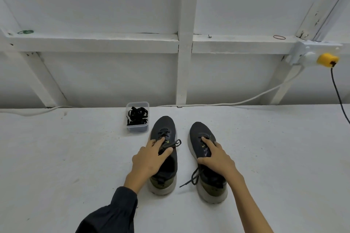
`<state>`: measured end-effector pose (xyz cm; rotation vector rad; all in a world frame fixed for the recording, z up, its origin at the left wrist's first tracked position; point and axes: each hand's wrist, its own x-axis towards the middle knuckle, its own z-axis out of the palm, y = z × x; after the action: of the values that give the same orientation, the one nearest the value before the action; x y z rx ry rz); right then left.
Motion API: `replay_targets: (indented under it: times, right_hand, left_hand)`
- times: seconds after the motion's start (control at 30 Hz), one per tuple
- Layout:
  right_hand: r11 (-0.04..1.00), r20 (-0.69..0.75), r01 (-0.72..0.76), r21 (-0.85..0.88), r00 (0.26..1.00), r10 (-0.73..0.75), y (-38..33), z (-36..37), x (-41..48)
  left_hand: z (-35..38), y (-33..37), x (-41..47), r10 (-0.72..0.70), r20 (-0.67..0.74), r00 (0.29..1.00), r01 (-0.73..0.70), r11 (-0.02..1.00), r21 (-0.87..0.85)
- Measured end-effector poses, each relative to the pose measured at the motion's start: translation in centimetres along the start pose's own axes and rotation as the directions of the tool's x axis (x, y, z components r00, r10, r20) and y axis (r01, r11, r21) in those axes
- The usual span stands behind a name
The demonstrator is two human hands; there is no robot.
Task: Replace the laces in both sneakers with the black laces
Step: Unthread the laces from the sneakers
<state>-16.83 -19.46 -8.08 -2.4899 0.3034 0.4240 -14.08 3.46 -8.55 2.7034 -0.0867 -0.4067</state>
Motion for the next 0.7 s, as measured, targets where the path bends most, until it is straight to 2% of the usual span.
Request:
replay_targets:
  times: [0.7]
  right_hand:
    - [1.000,-0.023,-0.016,0.023,1.000,0.017,0.3,0.3,-1.0]
  left_hand:
    - [0.6,-0.6,-1.3,-0.010,-0.018,1.000,0.009,0.998,-0.058]
